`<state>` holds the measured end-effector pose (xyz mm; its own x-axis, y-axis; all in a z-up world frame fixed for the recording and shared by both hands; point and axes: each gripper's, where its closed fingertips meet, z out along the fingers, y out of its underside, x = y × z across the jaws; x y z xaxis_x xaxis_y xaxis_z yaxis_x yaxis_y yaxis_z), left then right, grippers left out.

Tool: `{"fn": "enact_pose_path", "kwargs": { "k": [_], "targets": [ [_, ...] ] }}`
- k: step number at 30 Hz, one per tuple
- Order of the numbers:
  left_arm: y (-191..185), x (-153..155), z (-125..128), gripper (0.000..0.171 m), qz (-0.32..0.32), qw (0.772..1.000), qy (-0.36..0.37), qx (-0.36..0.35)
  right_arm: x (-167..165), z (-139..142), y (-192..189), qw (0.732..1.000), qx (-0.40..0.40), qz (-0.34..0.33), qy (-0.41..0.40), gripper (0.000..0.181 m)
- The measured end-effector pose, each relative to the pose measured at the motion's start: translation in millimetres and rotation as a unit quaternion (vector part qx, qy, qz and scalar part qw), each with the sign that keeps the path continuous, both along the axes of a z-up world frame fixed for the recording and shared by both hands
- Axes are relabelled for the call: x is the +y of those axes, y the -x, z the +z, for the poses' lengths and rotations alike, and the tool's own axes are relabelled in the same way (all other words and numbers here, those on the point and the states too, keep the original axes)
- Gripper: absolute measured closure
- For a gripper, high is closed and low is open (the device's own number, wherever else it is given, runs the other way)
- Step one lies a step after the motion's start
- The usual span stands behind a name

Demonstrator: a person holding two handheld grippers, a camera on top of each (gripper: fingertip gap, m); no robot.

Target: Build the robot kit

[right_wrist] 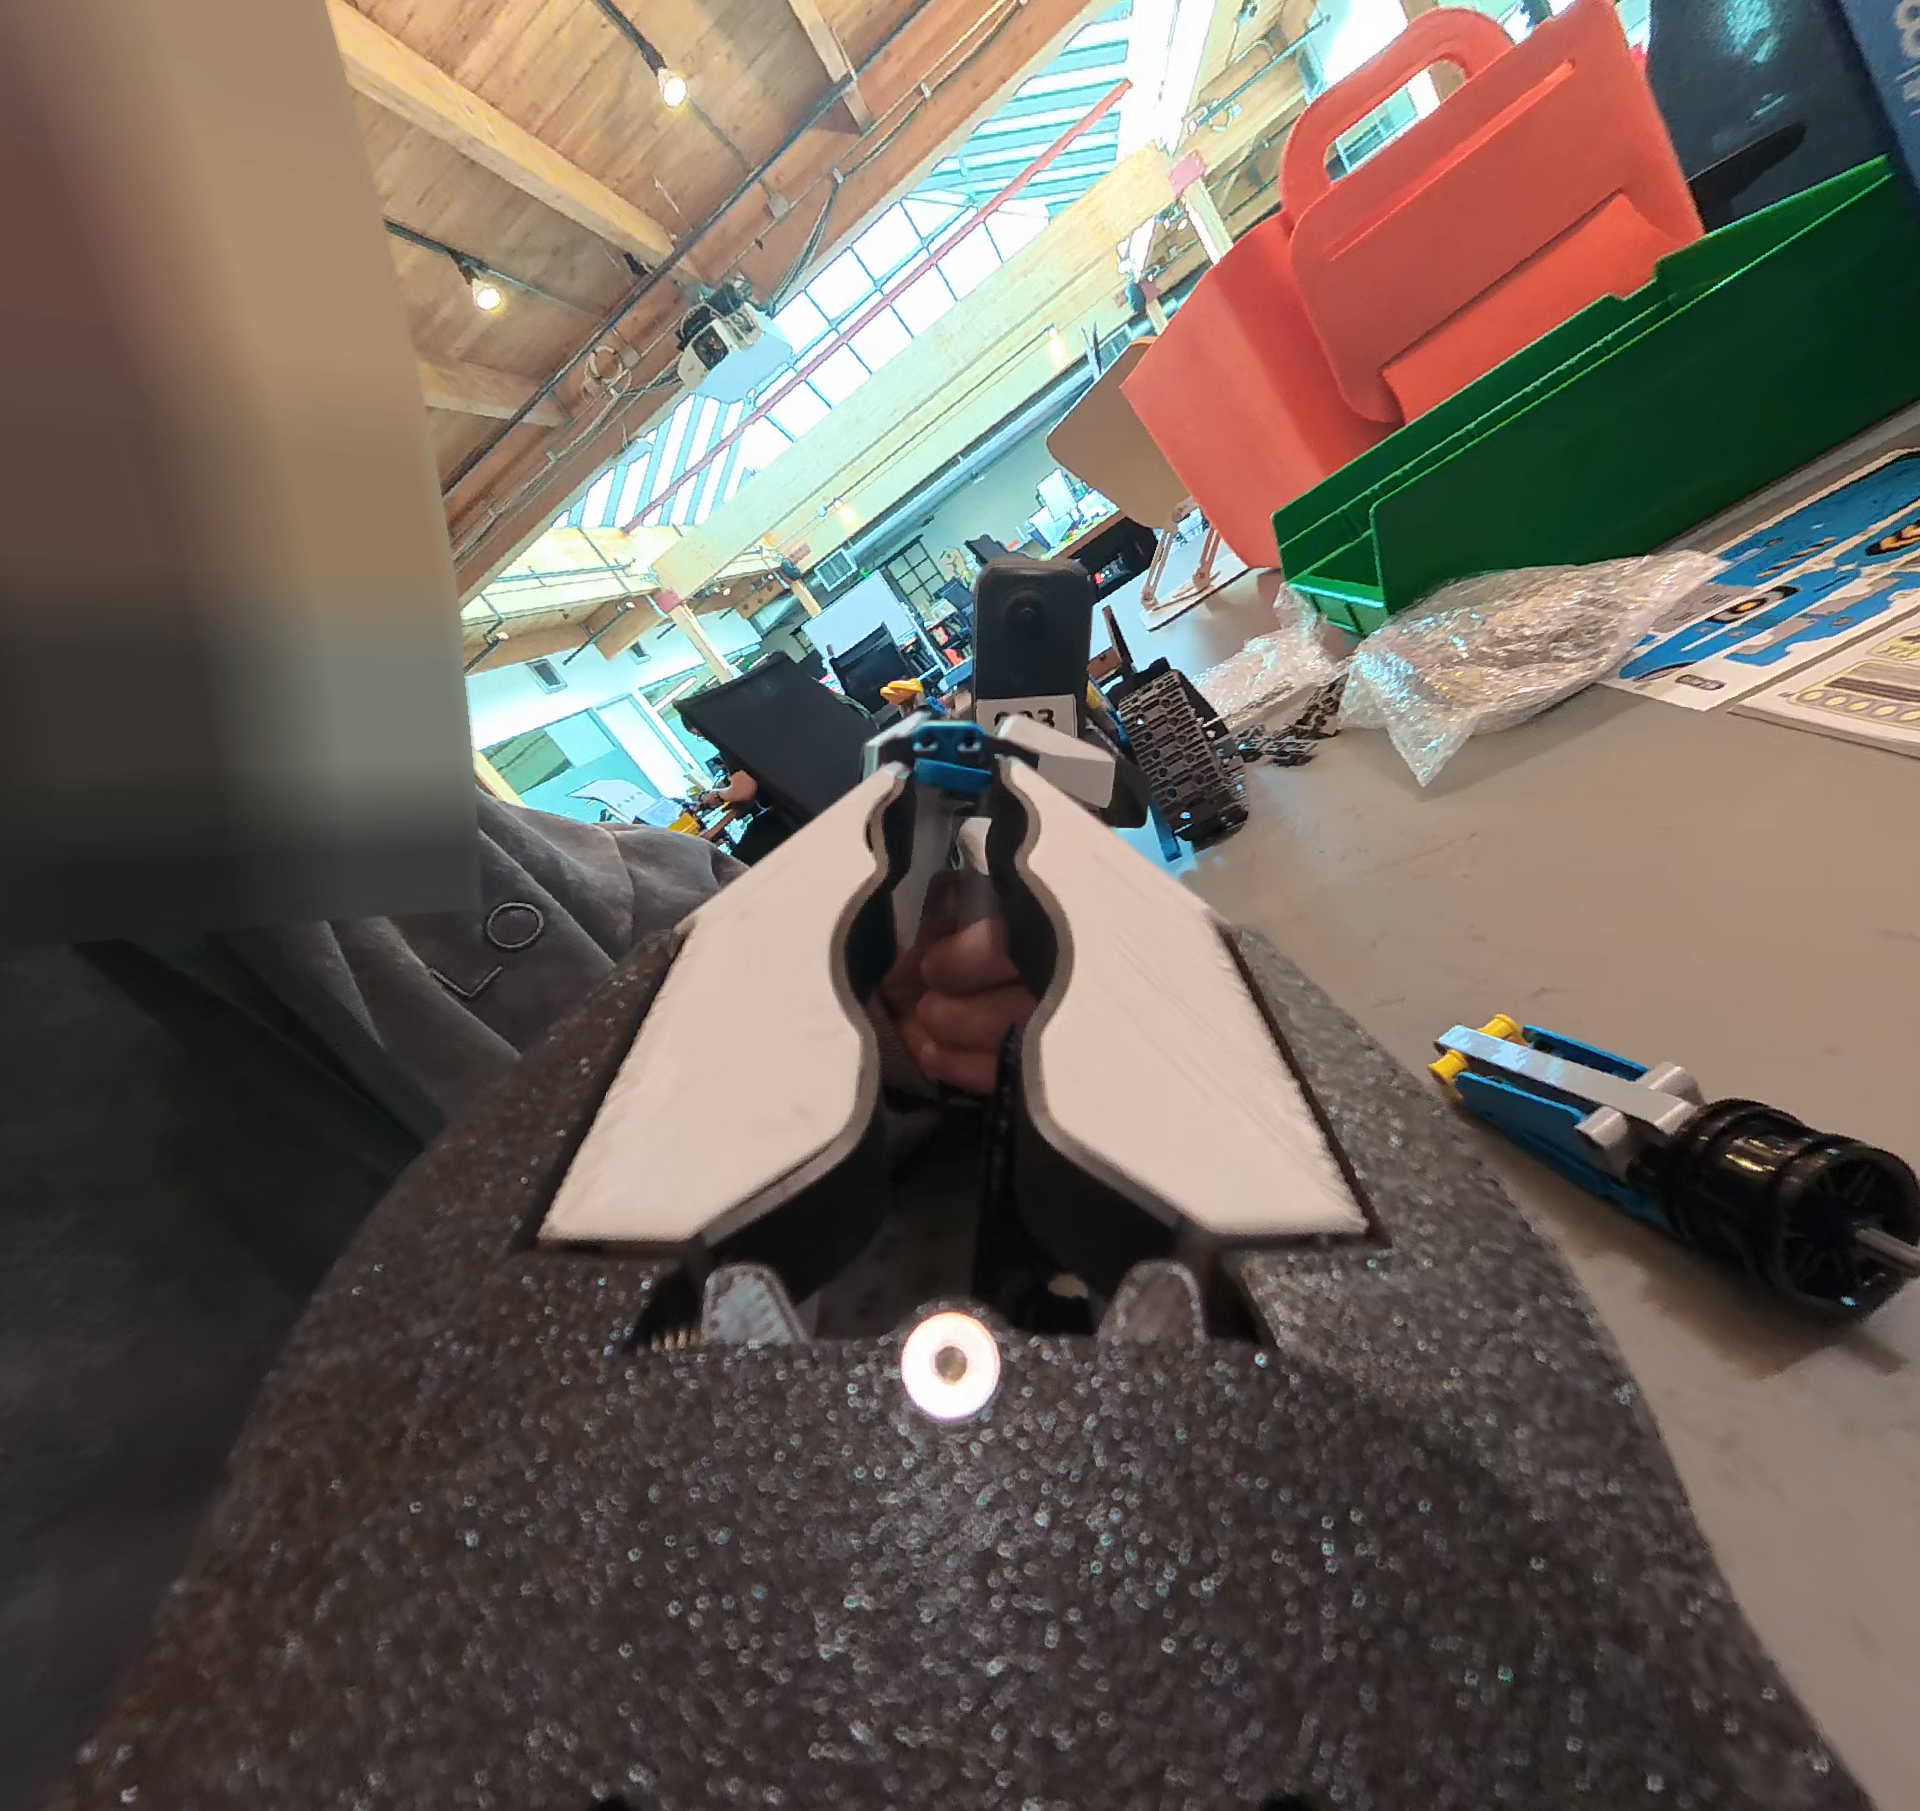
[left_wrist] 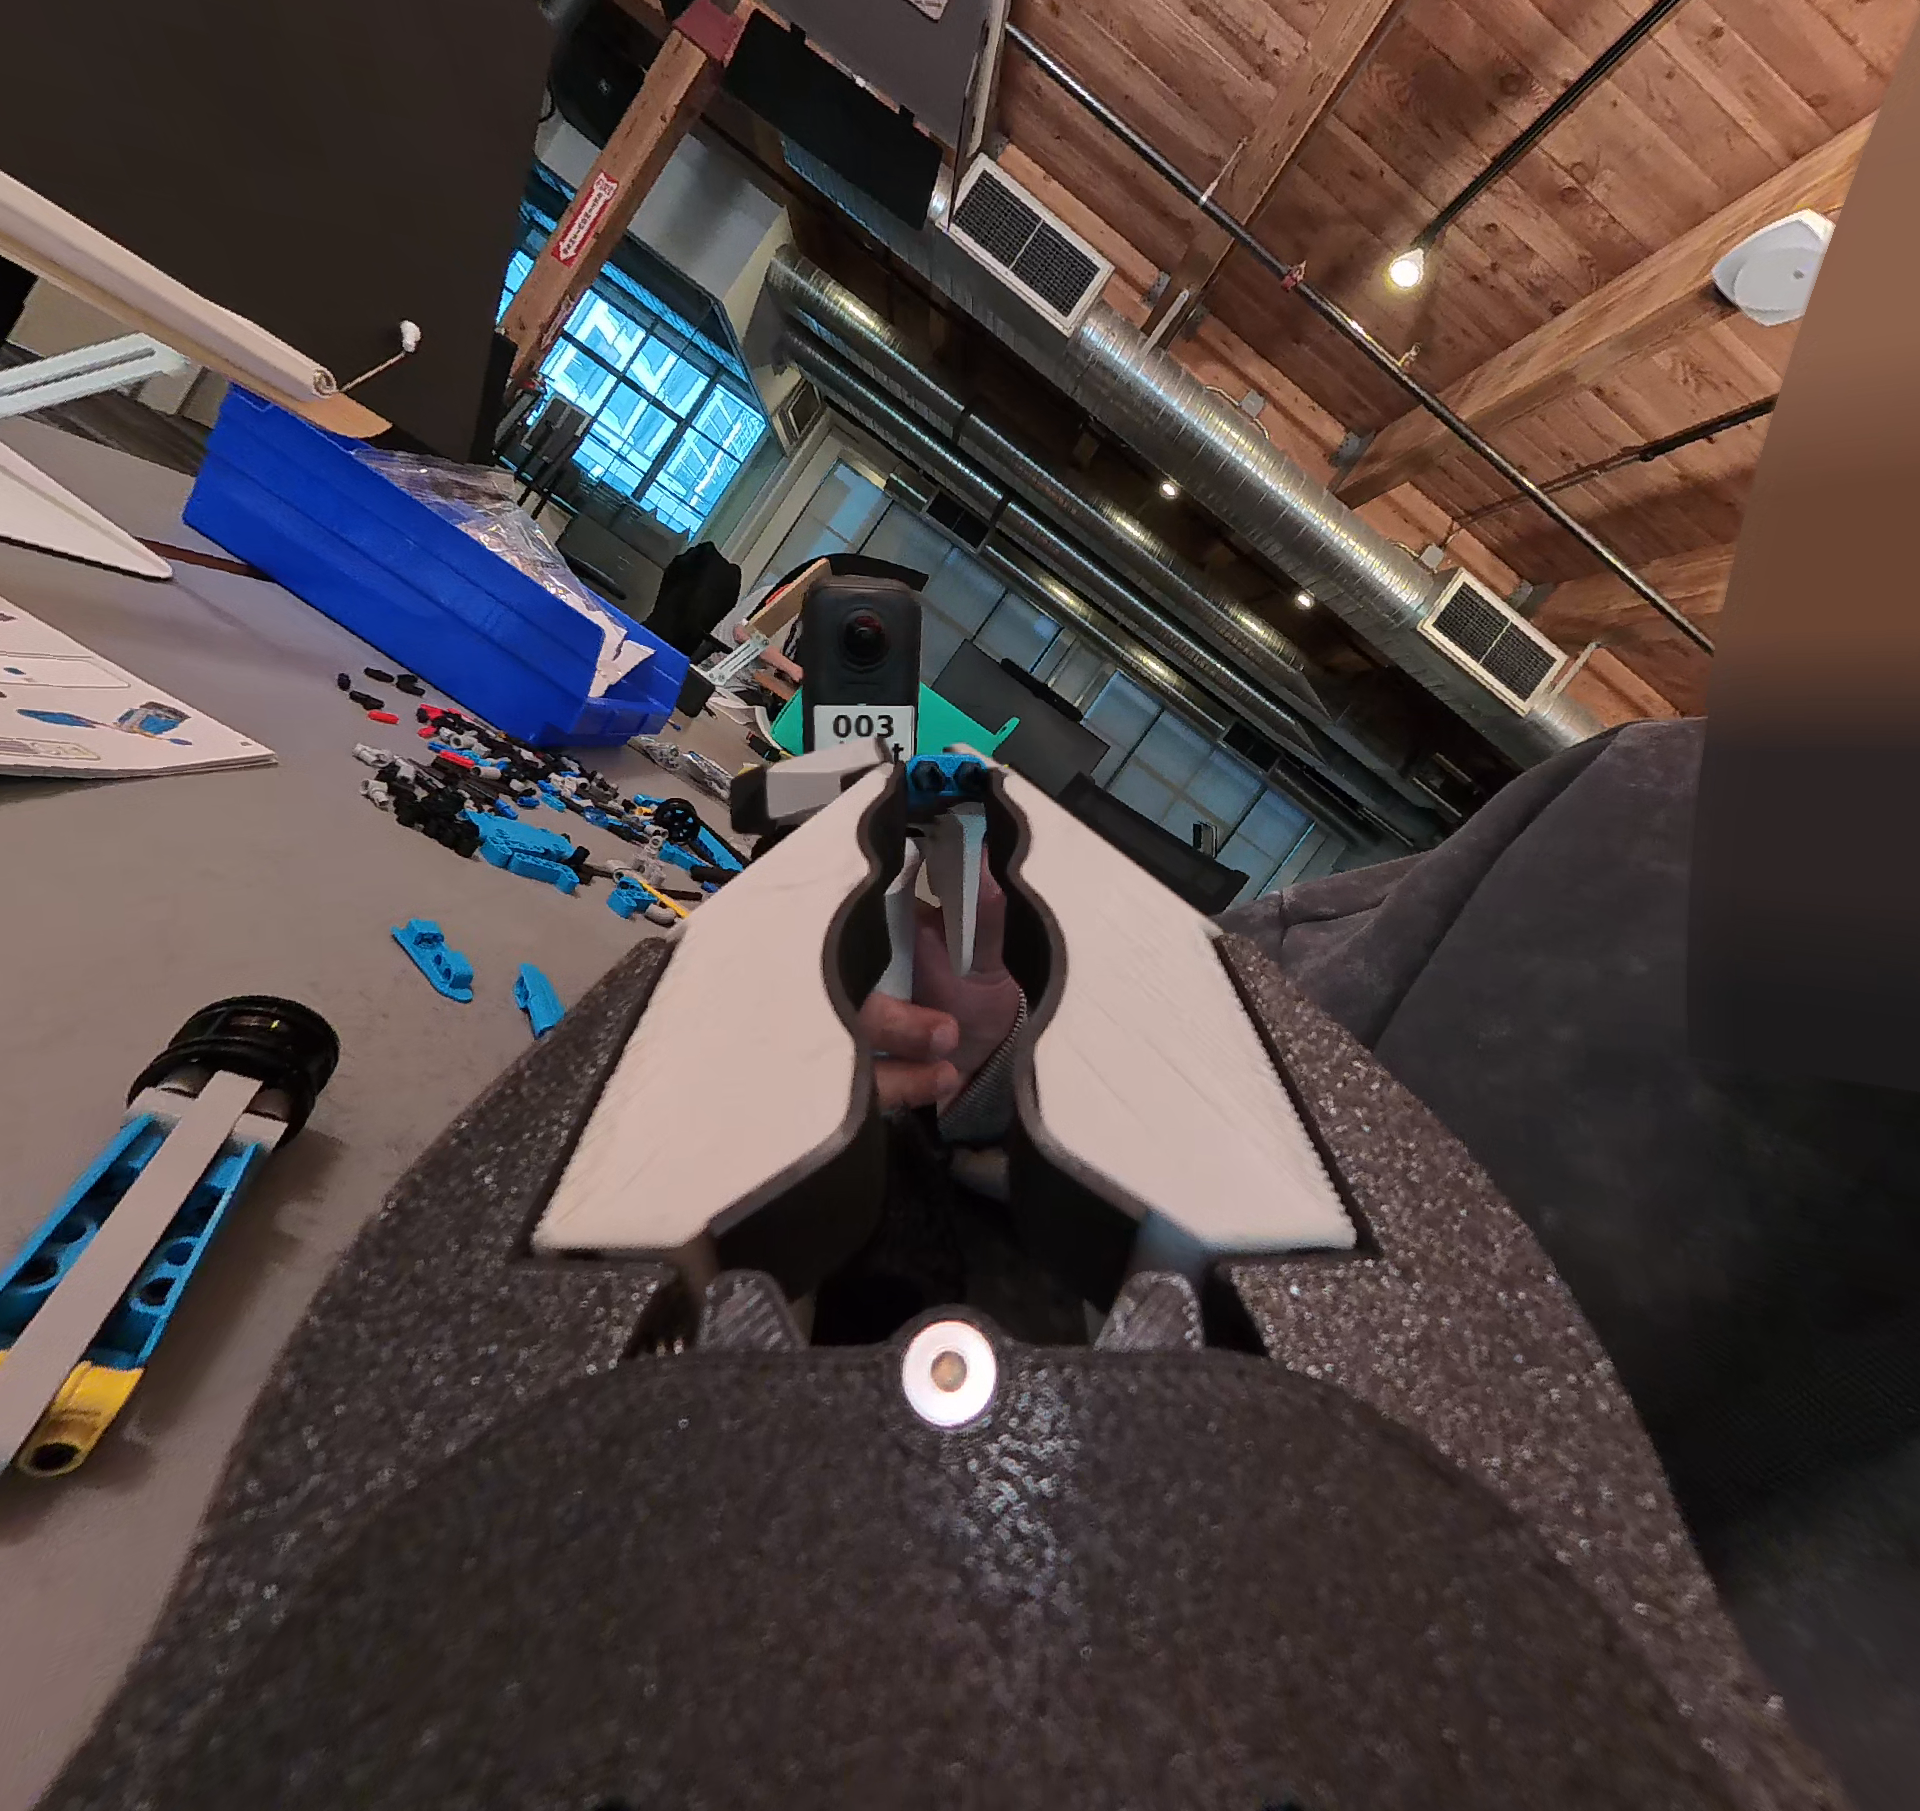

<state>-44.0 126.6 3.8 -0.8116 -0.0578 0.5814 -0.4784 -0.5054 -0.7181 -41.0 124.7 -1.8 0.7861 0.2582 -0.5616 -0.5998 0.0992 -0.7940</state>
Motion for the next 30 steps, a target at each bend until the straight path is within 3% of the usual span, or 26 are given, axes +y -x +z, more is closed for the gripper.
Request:
{"fn": "enact_pose_path", "kwargs": {
  "k": [3,5,7,10,13,19,25,30],
  "targets": [
    [-0.9,-1.8,-4.6,0.157,-0.005,1.000,-0.011,0.009,-2.1,-3.4,-1.4,0.999,-0.035,-0.014,0.023,0.167],
    [-3.2,-5.3,-13.1,0.158,-0.007,0.999,-0.034,0.023,-3.8,-9.4,0.2,0.991,-0.110,-0.038,0.062,0.167],
    [-6.9,-6.8,-22.2,0.158,0.001,0.997,-0.063,0.033,-6.7,-24.6,0.3,0.966,-0.215,-0.067,0.126,0.167],
    [-13.0,-10.3,-50.6,0.157,0.023,0.983,-0.182,0.028,-19.5,-76.5,-8.4,0.904,-0.326,-0.067,0.269,0.167],
    [-10.2,-17.5,-91.1,0.157,0.011,0.945,-0.327,0.011,-33.8,-119.3,-15.0,0.867,-0.339,-0.031,0.364,0.167],
    [5.3,-36.4,-110.4,0.157,-0.044,0.921,-0.386,-0.001,-48.9,-158.2,-10.7,0.832,-0.336,0.022,0.440,0.166],
    [11.5,-43.3,-122.8,0.157,-0.066,0.898,-0.434,-0.021,-57.2,-158.6,-8.5,0.839,-0.321,0.036,0.439,0.159],
    [11.4,-44.5,-132.7,0.157,-0.080,0.869,-0.484,-0.068,-55.0,-132.2,2.7,0.868,-0.320,0.042,0.378,0.159]
  ]
}}
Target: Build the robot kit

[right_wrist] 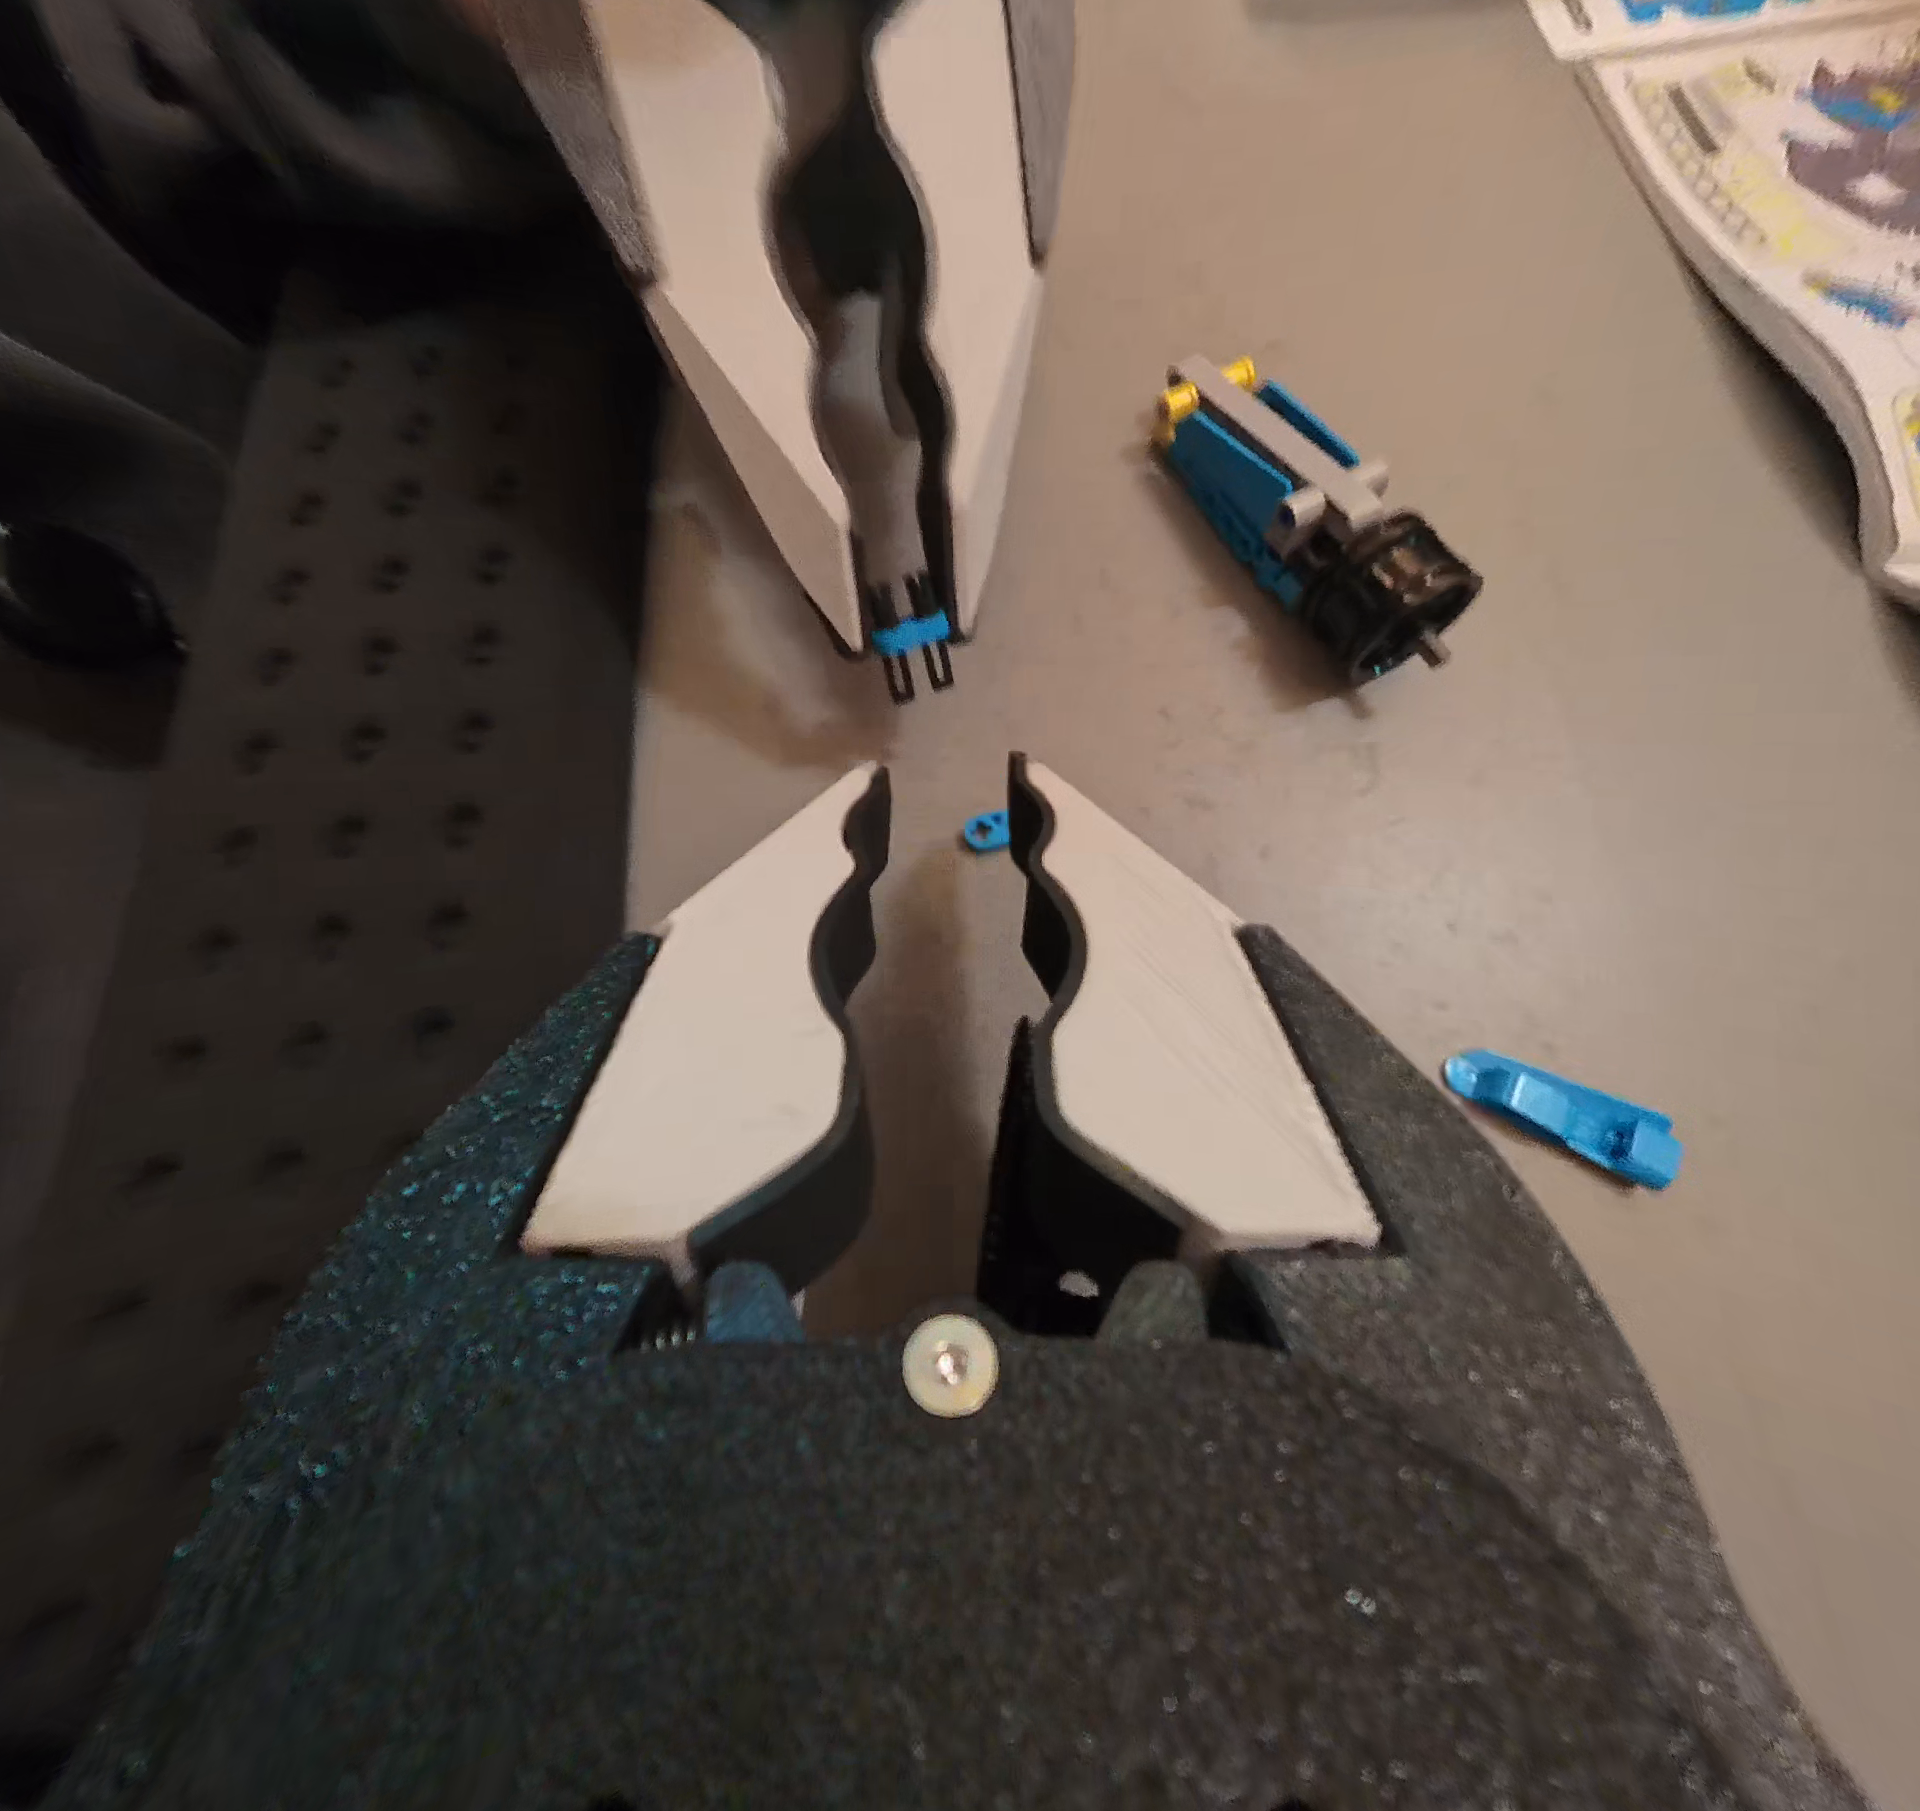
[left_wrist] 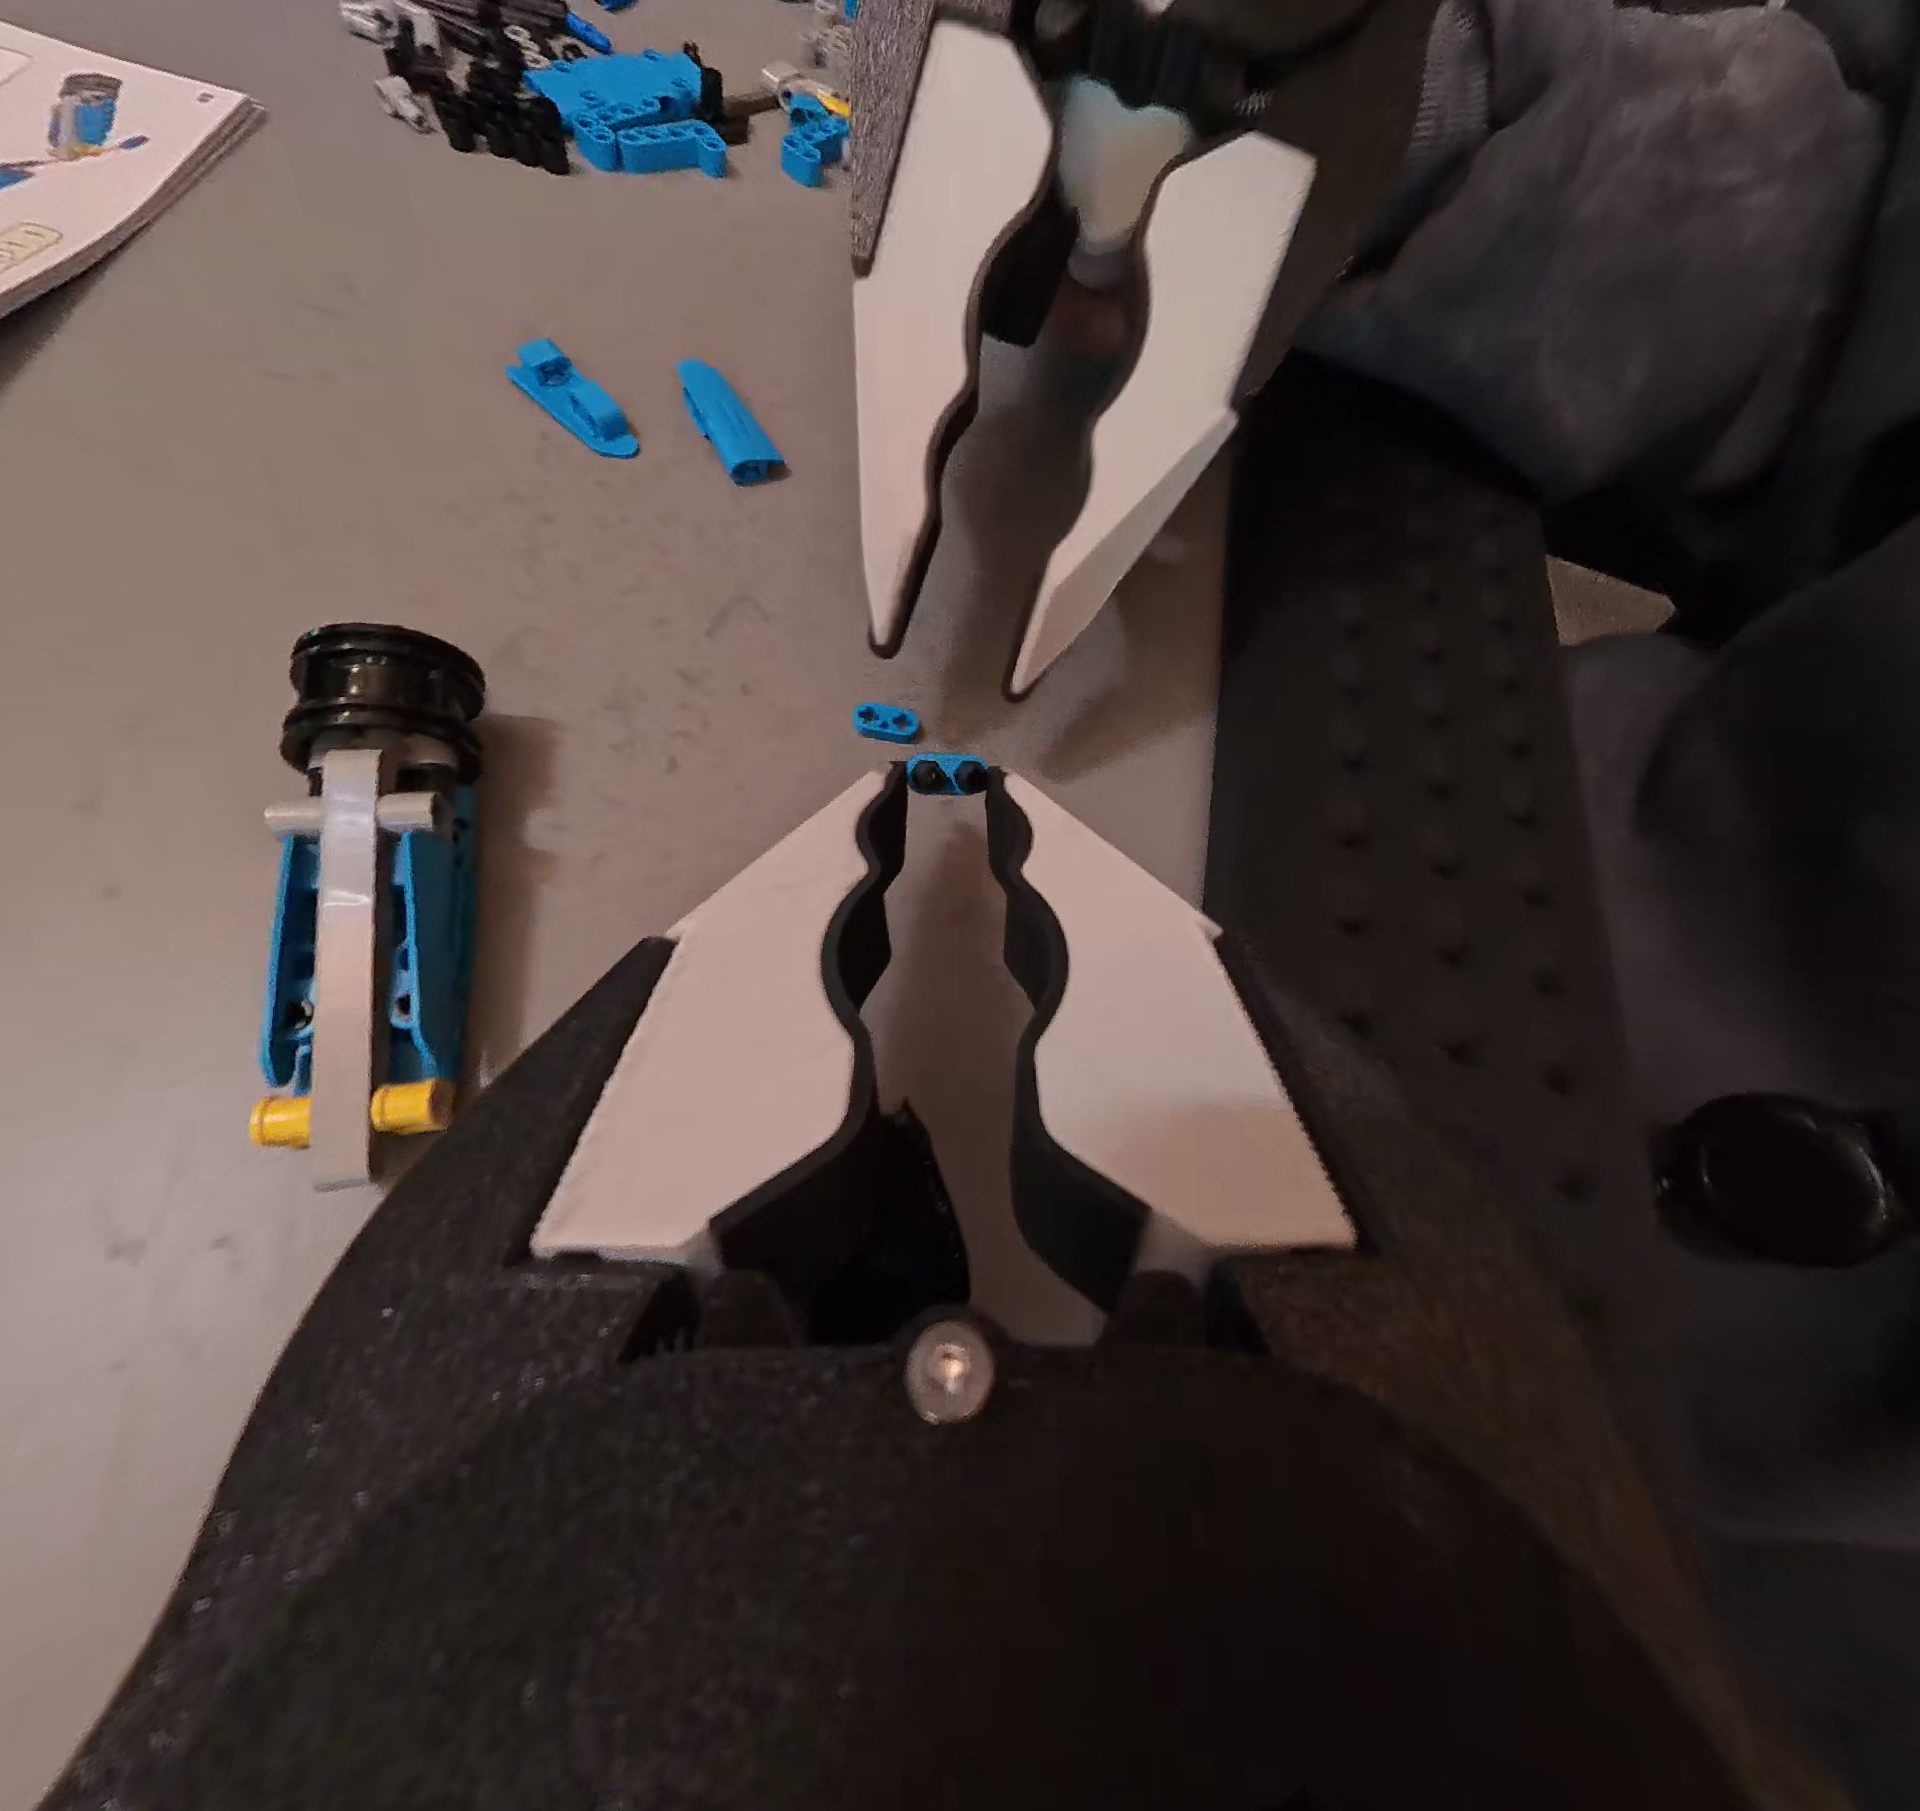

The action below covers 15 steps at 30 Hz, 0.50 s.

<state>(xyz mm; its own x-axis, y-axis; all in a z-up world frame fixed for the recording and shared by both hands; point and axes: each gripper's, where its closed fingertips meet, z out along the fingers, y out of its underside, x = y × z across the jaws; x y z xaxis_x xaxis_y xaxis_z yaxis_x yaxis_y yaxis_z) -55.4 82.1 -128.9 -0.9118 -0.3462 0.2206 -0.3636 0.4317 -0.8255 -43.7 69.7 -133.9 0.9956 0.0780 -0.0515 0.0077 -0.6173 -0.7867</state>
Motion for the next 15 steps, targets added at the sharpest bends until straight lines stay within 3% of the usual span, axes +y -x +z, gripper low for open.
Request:
{"fn": "enact_pose_path", "kwargs": {
  "k": [4,6,10,15],
  "targets": [
    [-4.9,-5.4,-2.9,0.157,0.000,1.000,-0.013,0.014,11.6,10.2,17.4,0.998,-0.037,0.036,-0.022,0.159],
    [-9.4,-7.2,-6.1,0.157,0.003,0.999,-0.033,0.012,11.2,3.8,11.0,0.998,-0.066,0.018,-0.002,0.161],
    [-7.0,-15.8,-7.4,0.157,-0.030,0.996,-0.079,-0.034,4.0,0.1,5.5,1.000,-0.009,-0.006,0.009,0.156],
    [11.2,-24.2,5.8,0.157,-0.123,0.990,-0.059,0.027,-3.9,21.8,15.4,0.987,-0.144,0.069,0.006,0.168]
  ]
}}
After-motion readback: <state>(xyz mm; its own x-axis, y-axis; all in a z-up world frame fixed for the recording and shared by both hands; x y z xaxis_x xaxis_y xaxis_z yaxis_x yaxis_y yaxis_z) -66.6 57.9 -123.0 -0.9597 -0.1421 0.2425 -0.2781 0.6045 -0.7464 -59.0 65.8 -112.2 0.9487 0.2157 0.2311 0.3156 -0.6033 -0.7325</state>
